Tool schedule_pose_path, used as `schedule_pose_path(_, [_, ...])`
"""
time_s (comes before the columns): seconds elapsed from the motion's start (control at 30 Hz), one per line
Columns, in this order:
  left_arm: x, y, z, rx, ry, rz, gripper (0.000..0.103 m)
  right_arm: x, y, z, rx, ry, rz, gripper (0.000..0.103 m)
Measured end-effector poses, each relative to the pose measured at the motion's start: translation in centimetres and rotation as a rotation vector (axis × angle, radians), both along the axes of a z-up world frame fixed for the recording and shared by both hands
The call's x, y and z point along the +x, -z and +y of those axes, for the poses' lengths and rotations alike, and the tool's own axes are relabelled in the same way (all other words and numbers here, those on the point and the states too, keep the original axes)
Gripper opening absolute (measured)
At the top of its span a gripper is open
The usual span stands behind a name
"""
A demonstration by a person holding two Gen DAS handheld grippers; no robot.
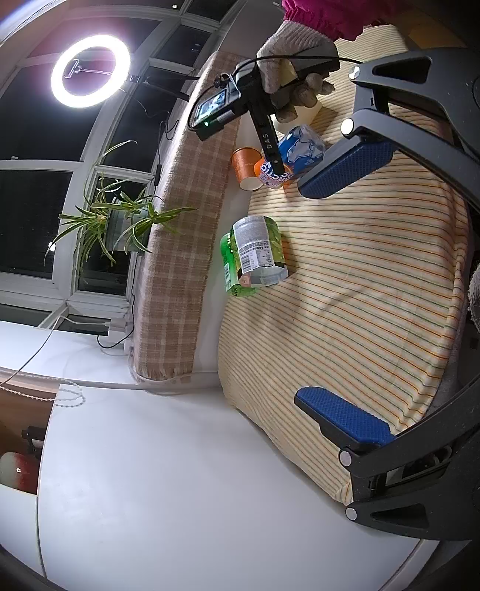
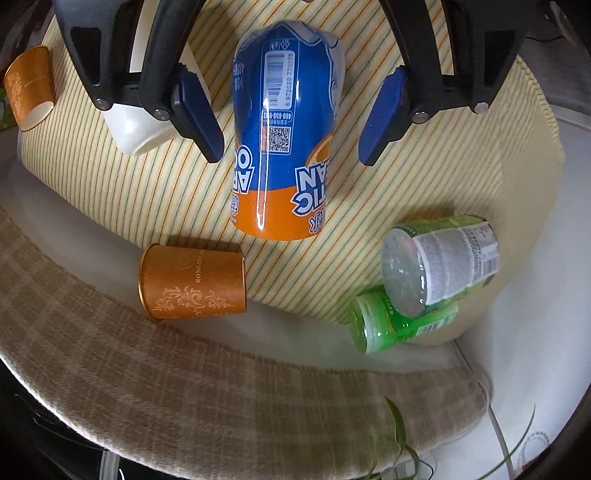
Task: Flip cup upright
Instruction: 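Move the right tool to the lying Arctic Ocean bottle and close on it, then lift the bottle with the right tool and bring it toward the left tool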
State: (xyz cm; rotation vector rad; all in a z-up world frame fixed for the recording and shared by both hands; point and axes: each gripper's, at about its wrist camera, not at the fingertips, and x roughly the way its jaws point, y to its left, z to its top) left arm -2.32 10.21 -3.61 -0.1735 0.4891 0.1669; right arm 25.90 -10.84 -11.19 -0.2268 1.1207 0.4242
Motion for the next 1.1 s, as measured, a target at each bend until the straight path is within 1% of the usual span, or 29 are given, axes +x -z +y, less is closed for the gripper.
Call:
schedule_pose_path(0.13, [-0.1,-0.1,0.0,0.001,0.000,-0.002,0.103,0.1,0.8,0.7,-0.041,-0.011,0.000,0.072])
schedule_pose_path(0.17, [-0.2,-0.2,0.0,0.002,0.001,-0.003,0.103,0.1,1.0,0.9,-0.056,-0.012,-0.004,0.069])
schedule_pose_path(0.2, [-0.2,-0.3,-0.1,0.004,0.000,-0.004,0.103,0.1,1.2,1.1,-0.066,-0.016,-0.004,0.062])
schedule_pose_path(0.33, [-0.6,-0.5,-0.1,0.008,-0.001,-0.011,0.103,0.0,1.0,1.0,-0.047,-0.011,-0.005,0.061])
schedule_pose_path(0.5, [-0.7,-0.6,-0.1,0.008,-0.001,-0.015,0.103,-1.8,0.0,1.1,0.004,-0.038,-0.012,0.058])
schedule_pose_path(0.6, [-0.6,-0.7,-0.3,0.009,0.008,-0.015,0.103,-3.3,-0.8,0.7,0.085,-0.042,0.001,0.058])
schedule_pose_path(0.7, [-0.5,-0.6,-0.5,0.006,0.017,-0.014,0.103,-5.0,-1.6,-0.3,0.196,-0.017,0.034,0.058])
schedule_pose_path(0.77, [-0.2,-0.4,-0.7,0.001,0.024,-0.009,0.103,-6.2,-1.8,-1.5,0.289,0.029,0.074,0.058])
schedule_pose_path(0.87, [0.0,-0.2,-1.1,-0.006,0.036,-0.003,0.103,-8.2,-1.4,-2.8,0.393,0.097,0.125,0.059])
schedule_pose_path(0.97, [0.4,0.1,-1.6,-0.016,0.053,0.003,0.103,-9.8,-0.2,-3.9,0.469,0.183,0.161,0.059])
schedule_pose_path(1.1, [0.8,0.2,-2.5,-0.020,0.086,0.011,0.103,-10.9,1.3,-4.8,0.495,0.295,0.178,0.060])
